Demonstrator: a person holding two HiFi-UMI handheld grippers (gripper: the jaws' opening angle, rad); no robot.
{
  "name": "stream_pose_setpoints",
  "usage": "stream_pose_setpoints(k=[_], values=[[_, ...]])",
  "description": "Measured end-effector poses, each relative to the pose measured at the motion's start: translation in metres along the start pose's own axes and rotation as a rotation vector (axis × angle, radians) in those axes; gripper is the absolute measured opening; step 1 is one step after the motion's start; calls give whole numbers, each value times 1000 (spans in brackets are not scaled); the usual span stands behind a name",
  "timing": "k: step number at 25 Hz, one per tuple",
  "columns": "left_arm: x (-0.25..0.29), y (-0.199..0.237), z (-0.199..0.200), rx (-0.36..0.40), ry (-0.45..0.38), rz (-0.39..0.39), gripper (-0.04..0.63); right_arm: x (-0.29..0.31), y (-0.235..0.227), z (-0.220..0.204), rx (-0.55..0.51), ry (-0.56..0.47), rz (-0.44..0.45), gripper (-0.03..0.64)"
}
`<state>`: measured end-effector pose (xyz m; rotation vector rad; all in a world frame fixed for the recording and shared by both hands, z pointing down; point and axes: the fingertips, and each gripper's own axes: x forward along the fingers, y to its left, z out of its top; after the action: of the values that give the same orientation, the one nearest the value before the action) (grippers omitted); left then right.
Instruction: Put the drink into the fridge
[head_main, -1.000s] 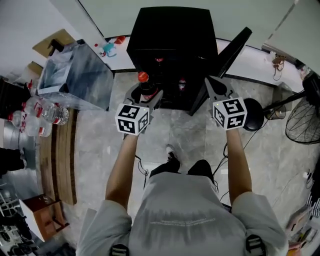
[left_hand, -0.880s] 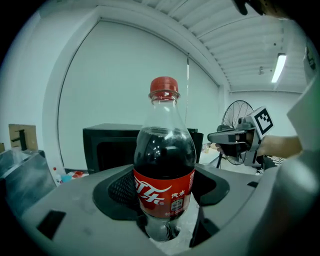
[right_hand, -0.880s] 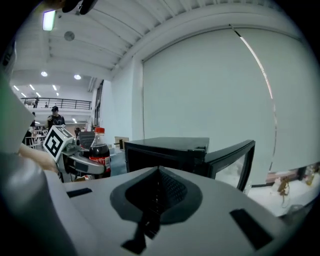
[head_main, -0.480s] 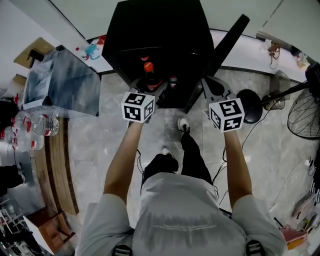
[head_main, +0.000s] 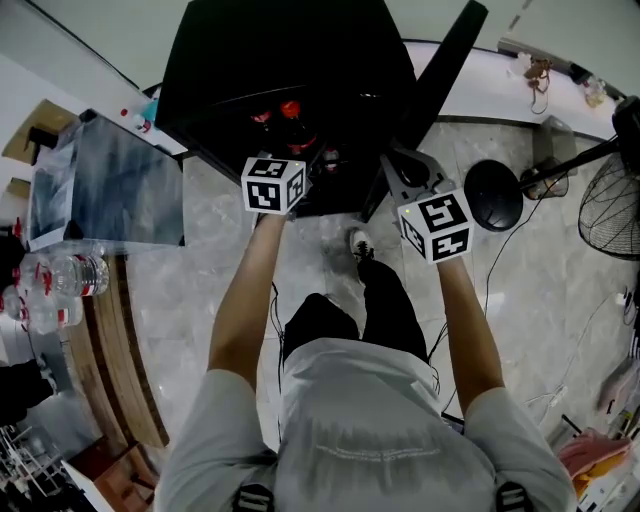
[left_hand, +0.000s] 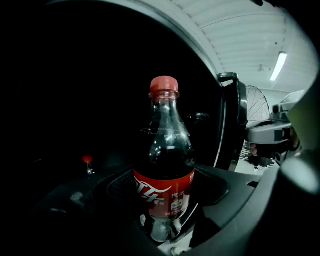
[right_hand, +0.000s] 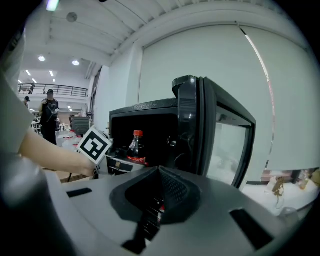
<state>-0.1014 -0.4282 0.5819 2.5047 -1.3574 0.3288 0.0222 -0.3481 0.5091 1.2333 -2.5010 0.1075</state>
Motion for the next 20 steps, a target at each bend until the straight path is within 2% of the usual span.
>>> stream_pose_setpoints(k=[14, 20], values=[[74, 38, 4, 53, -17, -25, 301, 29, 12, -14, 42, 13, 37, 1], [100, 55, 8, 64, -53, 13, 301, 32, 16, -13, 11, 25, 58, 0]])
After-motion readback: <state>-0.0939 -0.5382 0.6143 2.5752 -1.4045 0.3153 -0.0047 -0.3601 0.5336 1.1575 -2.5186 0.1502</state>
